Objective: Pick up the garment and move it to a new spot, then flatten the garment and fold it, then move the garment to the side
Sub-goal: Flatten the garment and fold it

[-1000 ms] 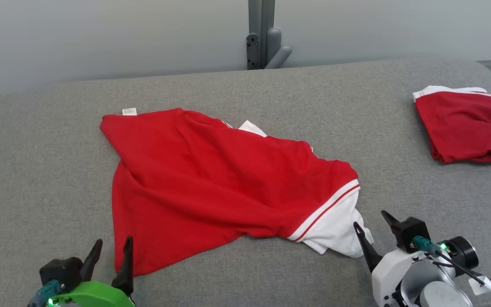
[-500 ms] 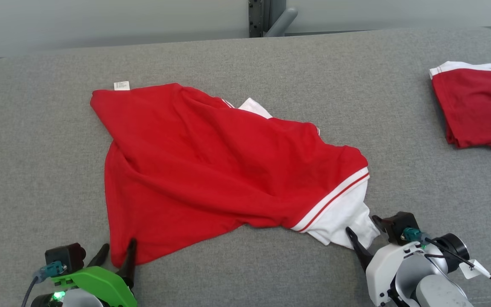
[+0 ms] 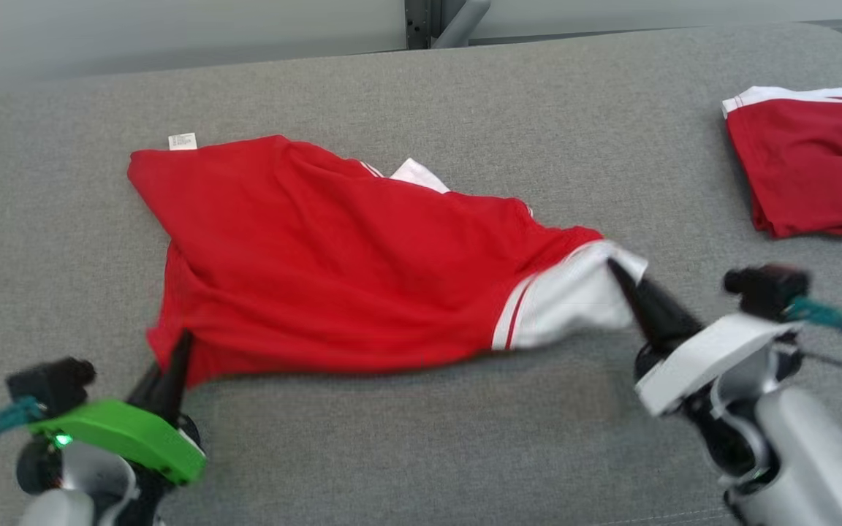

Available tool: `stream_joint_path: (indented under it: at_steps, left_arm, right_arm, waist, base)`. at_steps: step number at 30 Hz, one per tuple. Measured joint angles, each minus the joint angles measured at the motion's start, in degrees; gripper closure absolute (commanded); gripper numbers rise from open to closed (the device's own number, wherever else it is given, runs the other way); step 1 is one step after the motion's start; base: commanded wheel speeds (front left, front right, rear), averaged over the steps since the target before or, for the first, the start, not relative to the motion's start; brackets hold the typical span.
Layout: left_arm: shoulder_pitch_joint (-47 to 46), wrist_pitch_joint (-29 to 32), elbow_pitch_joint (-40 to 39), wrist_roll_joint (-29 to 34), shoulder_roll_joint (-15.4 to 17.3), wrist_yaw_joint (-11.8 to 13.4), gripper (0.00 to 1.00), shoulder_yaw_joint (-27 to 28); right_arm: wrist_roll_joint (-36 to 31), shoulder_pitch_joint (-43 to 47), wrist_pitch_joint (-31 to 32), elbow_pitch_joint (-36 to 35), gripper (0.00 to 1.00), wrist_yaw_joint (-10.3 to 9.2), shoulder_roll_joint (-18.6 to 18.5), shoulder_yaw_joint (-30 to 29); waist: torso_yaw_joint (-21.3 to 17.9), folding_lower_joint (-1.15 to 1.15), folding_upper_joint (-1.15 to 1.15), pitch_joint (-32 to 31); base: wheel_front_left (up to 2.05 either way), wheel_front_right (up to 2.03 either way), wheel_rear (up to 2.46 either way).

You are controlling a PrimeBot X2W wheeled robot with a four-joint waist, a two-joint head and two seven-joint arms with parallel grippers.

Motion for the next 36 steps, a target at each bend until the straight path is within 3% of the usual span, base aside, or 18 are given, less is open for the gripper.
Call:
stream_joint_path:
  at_steps: [4, 8, 12, 13, 15, 18, 21, 22, 23, 27, 31, 36]
  left_arm:
    - [-3.03, 2.99, -14.43, -2.46, 3.55, 0.64, 1.0, 3.34]
    - [-12.76, 8.23, -22.01, -4.46, 6.81, 2.92, 1.0, 6.14]
    - [-27.03, 13.24, -20.22, -6.28, 8.82, 3.61, 1.0, 6.41]
    - [-35.48, 14.35, -16.66, -5.59, 9.95, 3.52, 1.0, 5.71]
    - [-43.73, 13.91, -11.48, -5.0, 10.26, 3.38, 1.0, 5.64]
    - [-53.95, 10.43, -2.13, -4.39, 9.05, 2.81, 1.0, 5.39]
    - [-60.23, 6.71, 3.89, -2.53, 8.31, 2.25, 1.0, 5.01]
    - [-66.3, 1.96, 9.21, 0.53, 8.7, 1.77, 1.0, 4.08]
    - [-66.3, 1.96, 9.21, 0.53, 8.7, 1.77, 1.0, 4.08]
    - [-76.16, -9.6, 17.23, 6.54, 9.55, 0.73, 1.0, 1.03]
    - [-81.38, -19.69, 21.9, 10.44, 10.09, 0.08, 1.0, -2.81]
    - [-77.16, -21.3, 23.74, 9.45, 10.66, -0.04, 1.0, -9.42]
  right_arm:
    - [7.3, -6.38, 2.63, -8.51, 1.0, -0.01, -4.2, -6.73]
    - [8.95, -16.41, 6.8, -9.7, 1.0, -0.02, -5.48, -12.55]
    - [5.69, -29.8, 10.63, -5.49, 1.0, 0.01, -4.13, -15.67]
    - [2.55, -37.38, 11.29, -2.05, 1.0, 0.02, -2.78, -16.88]
    - [-0.64, -45.3, 10.46, 2.01, 1.0, 0.02, -0.31, -17.93]
    - [-6.35, -55.28, 7.38, 9.91, 1.0, 0.04, 3.61, -20.06]
    - [-11.35, -60.91, 5.06, 15.28, 1.0, 0.04, 4.94, -20.98]
    - [-16.34, -67.06, 2.05, 19.57, 1.0, 0.04, 5.9, -21.38]
    - [-16.34, -67.06, 2.05, 19.57, 1.0, 0.04, 5.9, -21.38]
    - [-23.76, -77.13, -6.24, 24.85, 1.0, 0.04, 7.12, -19.19]
    - [-25.4, -82.32, -13.92, 29.24, 1.0, 0.03, 7.59, -18.82]
    - [-23.16, -77.99, -16.23, 35.08, 1.0, 0.02, 8.39, -12.04]
  waist:
    - [-0.2, 0.0, 0.0, 1.62]
    - [-0.08, 0.0, 0.0, 4.25]
    - [0.19, 0.0, 0.0, 7.88]
    - [0.38, 0.0, 0.0, 10.05]
    - [0.57, 0.0, 0.0, 12.33]
    - [0.85, 0.01, 0.0, 15.67]
    - [1.05, 0.02, 0.0, 17.76]
    - [1.23, 0.02, 0.0, 19.76]
    - [1.23, 0.02, 0.0, 19.76]
    - [1.42, 0.02, 0.0, 23.52]
    - [1.25, 0.02, 0.0, 26.3]
    - [-0.11, 0.02, 0.0, 27.8]
  base:
    - [0.0, 0.0, 0.0]
    - [0.0, 0.0, 0.0]
    - [0.0, 0.0, 0.0]
    - [0.0, 0.0, 0.0]
    - [0.0, 0.0, 0.0]
    - [0.0, 0.0, 0.0]
    - [0.0, 0.0, 0.0]
    - [0.0, 0.0, 0.0]
    - [0.0, 0.0, 0.0]
    - [0.0, 0.0, 0.0]
    - [0.0, 0.0, 0.0]
    - [0.0, 0.0, 0.0]
